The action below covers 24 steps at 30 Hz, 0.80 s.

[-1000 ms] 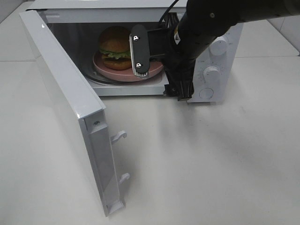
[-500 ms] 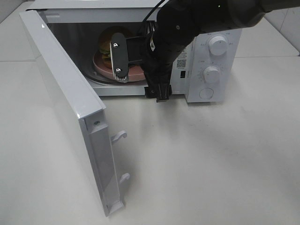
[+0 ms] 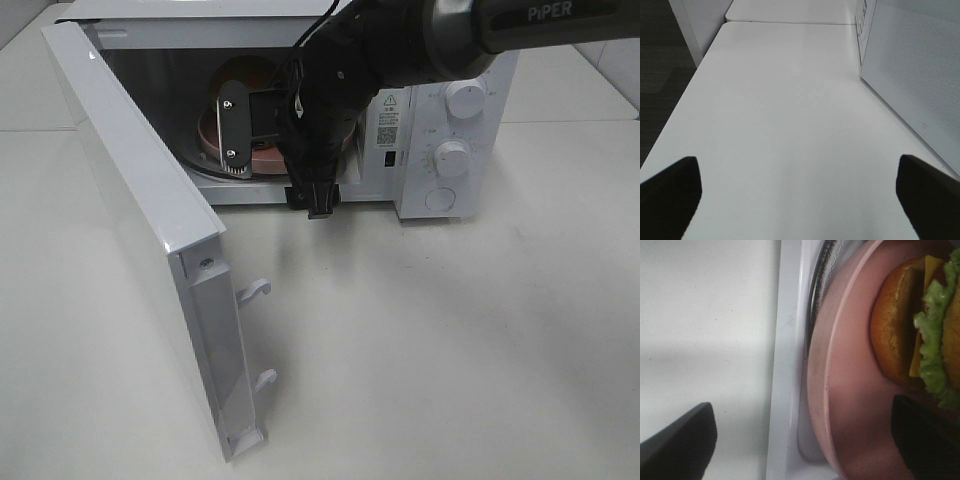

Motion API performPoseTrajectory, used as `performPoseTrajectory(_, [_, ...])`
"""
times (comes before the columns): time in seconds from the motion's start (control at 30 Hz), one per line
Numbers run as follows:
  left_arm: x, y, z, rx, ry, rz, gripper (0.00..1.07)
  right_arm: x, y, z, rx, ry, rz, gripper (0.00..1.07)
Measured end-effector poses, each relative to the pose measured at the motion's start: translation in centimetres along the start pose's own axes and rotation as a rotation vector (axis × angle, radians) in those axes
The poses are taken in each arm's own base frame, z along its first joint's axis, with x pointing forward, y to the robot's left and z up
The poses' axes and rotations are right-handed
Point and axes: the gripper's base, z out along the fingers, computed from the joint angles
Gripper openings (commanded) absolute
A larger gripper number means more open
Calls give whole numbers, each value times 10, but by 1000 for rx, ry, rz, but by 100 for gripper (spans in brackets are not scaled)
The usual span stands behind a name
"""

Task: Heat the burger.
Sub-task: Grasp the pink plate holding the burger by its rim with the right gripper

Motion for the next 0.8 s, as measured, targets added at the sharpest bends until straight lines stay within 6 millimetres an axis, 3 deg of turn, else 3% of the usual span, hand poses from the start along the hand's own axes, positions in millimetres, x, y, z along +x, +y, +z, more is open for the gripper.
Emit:
performPoseTrajectory(0.5, [0, 0, 0, 0, 0, 0, 98, -5, -5, 28, 8, -12, 31, 86])
performPoseTrajectory(0.67, [0, 0, 0, 0, 0, 0, 98, 3, -3, 40, -8, 4, 52, 83])
performPoseTrajectory(0.73, [0, 0, 0, 0, 0, 0, 98, 7, -4, 41, -11, 9, 60, 73])
performPoseTrajectory(0.8, [0, 0, 0, 0, 0, 0, 98, 7, -4, 41, -12, 9, 60, 70])
